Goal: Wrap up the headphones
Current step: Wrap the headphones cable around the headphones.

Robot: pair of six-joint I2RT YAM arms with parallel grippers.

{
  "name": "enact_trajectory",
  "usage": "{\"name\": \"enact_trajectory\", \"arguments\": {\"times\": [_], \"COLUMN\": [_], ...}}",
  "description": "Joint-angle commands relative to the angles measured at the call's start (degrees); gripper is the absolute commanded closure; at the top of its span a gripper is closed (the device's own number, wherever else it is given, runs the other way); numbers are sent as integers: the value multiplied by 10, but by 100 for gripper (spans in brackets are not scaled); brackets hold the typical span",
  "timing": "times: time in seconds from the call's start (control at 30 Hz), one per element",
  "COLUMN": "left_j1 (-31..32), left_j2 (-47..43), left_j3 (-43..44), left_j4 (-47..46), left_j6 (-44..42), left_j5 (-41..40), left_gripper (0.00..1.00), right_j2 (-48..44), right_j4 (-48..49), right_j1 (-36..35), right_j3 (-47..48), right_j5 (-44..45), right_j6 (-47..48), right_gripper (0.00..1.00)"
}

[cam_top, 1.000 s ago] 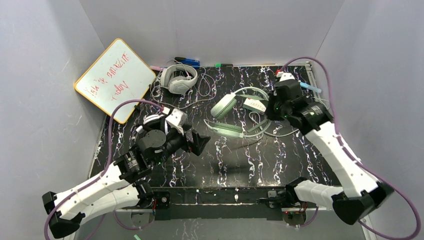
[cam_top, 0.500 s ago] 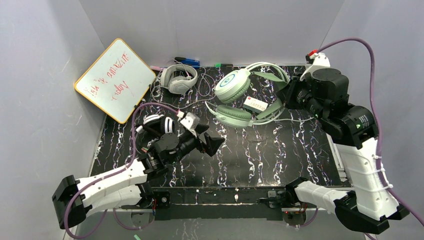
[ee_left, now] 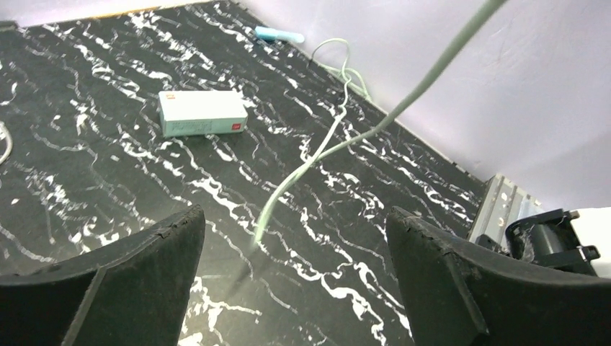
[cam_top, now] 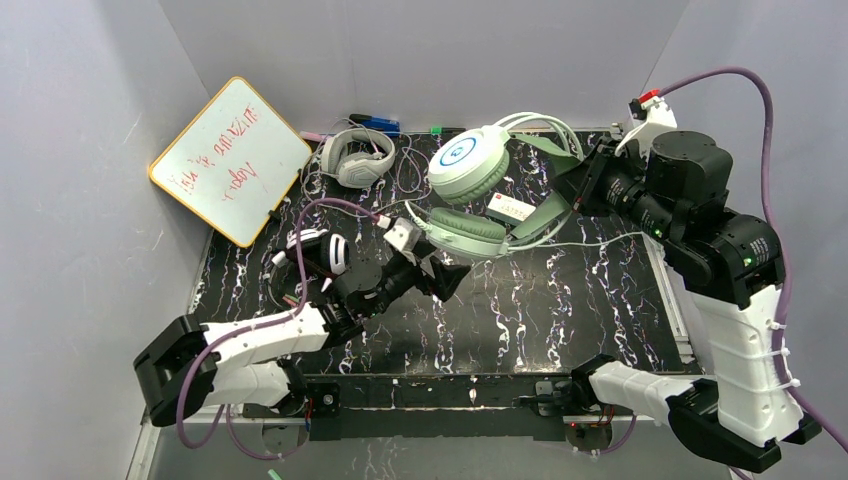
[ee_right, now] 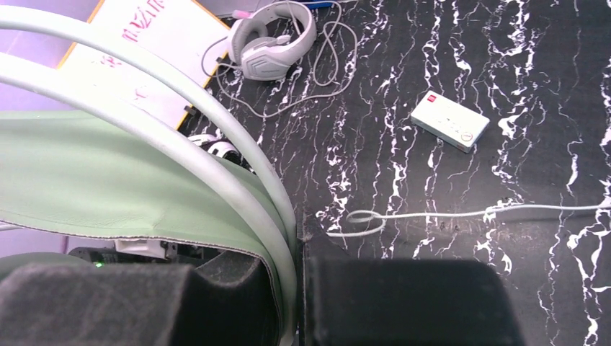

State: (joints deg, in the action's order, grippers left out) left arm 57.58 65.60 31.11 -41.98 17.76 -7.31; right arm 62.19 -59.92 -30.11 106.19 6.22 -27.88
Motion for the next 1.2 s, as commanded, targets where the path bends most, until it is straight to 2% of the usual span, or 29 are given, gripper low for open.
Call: {"name": "enact_trajectory", "arguments": {"times": [0.0,0.1,0.23,0.63,0.87,0.9,1.0,1.03,1.07,1.1,1.17], "left_j1": [11,30,44,45,45,45,44,43,40,34,10], "left_j2": [33,58,97,201,247,250,255,253,248,240,217], "left_j3": [16,15,32,95,138,143,141,135,126,117,98], "left_j4": [-138,-190,-214,-309,-339,-342,-342,-341,-341,-340,-321], "left_j6": [-14,-57,-92,-76,-65,-65,-76,-81,-74,-56,-2], "left_j5": [28,40,39,26,81,95,101,93,74,43,-4], "left_gripper": [9,10,11,20,26,35,80,90,98,100,100], "right_j2": [-5,-6,-3,-7,-9,-10,-11,-11,-10,-11,-10], "right_j4": [51,54,64,77,71,68,65,64,61,58,47], "right_j1": [-2,-2,-2,-2,-2,-2,-2,-2,-2,-2,-2], "right_j3": [39,43,42,36,43,43,43,44,45,46,43], "right_j5": [-36,-42,-59,-97,-90,-88,-84,-82,-79,-77,-78], "right_j6": [-54,-65,-76,-94,-95,-95,-93,-93,-92,-89,-82], "right_gripper": [99,99,99,99,99,99,99,99,99,99,99]}}
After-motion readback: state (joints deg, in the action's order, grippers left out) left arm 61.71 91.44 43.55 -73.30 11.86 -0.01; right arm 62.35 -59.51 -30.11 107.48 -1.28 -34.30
